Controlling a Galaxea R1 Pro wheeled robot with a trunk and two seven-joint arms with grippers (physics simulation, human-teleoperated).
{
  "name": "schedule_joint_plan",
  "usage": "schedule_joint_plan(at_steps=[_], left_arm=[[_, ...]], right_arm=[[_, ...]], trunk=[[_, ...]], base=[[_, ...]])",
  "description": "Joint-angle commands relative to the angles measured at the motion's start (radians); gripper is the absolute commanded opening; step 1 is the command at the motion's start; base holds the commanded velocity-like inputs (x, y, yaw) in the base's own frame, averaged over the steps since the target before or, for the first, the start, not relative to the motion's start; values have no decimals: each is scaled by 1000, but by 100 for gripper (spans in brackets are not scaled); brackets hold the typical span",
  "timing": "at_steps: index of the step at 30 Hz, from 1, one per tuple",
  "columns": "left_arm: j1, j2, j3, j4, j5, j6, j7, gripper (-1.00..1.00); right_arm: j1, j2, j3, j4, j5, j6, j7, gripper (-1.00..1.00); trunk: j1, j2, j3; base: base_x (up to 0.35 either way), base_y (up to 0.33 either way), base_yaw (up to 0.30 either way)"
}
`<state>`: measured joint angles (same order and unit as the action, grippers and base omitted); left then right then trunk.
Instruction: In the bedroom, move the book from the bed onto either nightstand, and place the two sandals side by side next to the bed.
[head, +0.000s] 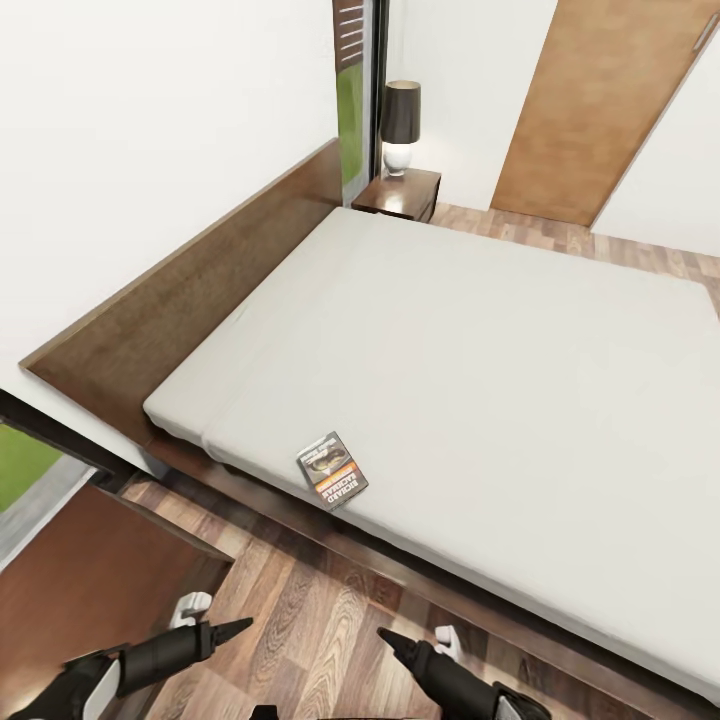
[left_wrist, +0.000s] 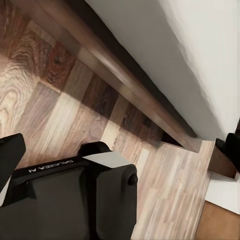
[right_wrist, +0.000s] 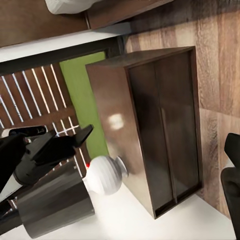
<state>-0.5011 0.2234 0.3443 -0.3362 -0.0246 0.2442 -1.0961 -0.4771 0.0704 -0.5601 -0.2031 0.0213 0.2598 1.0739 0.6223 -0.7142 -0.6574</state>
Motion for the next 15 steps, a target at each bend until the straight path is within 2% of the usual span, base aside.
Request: schedule_joint_plan(at_steps=[1, 6, 15], left_arm=[[-1, -5, 6, 0, -3, 10, -5, 100], [-1, -11, 7, 0, -4, 10, -5, 100], [-1, -12, 6, 0, -6, 9, -5, 100]], right_arm=[[-1, 5, -6, -1, 2, 11, 2, 100], [-3, 11, -6, -1, -1, 13, -37, 100], [-3, 14, -7, -1, -9, 2, -56, 100]], trunk=[[0, -1, -1], [0, -1, -1], [0, -1, -1]], base=[[0, 0, 0], [0, 0, 0], [0, 0, 0]])
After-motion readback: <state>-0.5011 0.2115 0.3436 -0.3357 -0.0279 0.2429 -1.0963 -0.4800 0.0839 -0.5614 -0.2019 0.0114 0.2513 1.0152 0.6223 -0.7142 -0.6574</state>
